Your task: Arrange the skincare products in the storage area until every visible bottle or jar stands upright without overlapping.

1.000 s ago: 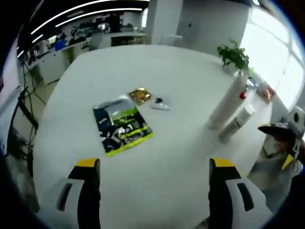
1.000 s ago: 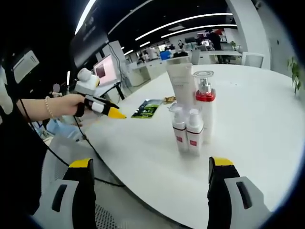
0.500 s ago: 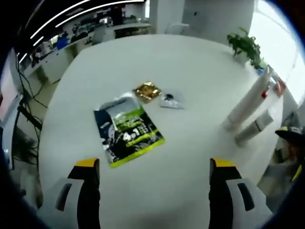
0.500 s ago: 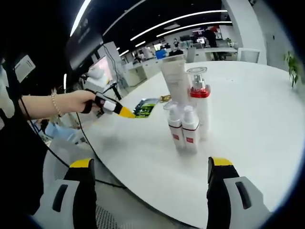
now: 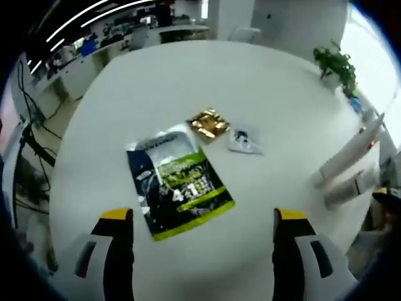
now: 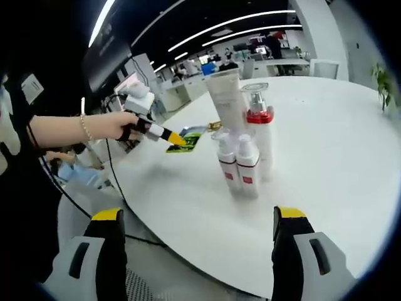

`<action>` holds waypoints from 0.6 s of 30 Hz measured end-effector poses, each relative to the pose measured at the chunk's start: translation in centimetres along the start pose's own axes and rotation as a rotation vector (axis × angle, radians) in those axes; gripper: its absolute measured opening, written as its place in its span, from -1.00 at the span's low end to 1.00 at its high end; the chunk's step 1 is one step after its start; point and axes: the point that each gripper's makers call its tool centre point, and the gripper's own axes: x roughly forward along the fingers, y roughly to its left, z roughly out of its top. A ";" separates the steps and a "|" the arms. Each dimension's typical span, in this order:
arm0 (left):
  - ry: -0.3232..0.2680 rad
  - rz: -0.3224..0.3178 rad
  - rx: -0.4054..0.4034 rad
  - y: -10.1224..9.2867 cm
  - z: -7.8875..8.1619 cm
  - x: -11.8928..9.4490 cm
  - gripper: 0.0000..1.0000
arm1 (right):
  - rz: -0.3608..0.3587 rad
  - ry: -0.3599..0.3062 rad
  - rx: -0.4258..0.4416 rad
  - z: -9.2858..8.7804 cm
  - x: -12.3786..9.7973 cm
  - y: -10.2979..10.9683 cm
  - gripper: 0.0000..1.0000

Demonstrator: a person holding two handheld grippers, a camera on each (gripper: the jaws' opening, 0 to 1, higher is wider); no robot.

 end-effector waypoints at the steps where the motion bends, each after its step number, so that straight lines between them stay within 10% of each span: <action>1: 0.004 0.001 0.006 0.1 0.1 0.2 0.67 | 0.002 0.006 -0.002 -0.1 0.0 0.1 0.95; 18: 0.031 0.031 -0.129 1.6 1.0 2.9 0.62 | 0.006 0.033 0.010 -0.5 0.1 0.3 0.95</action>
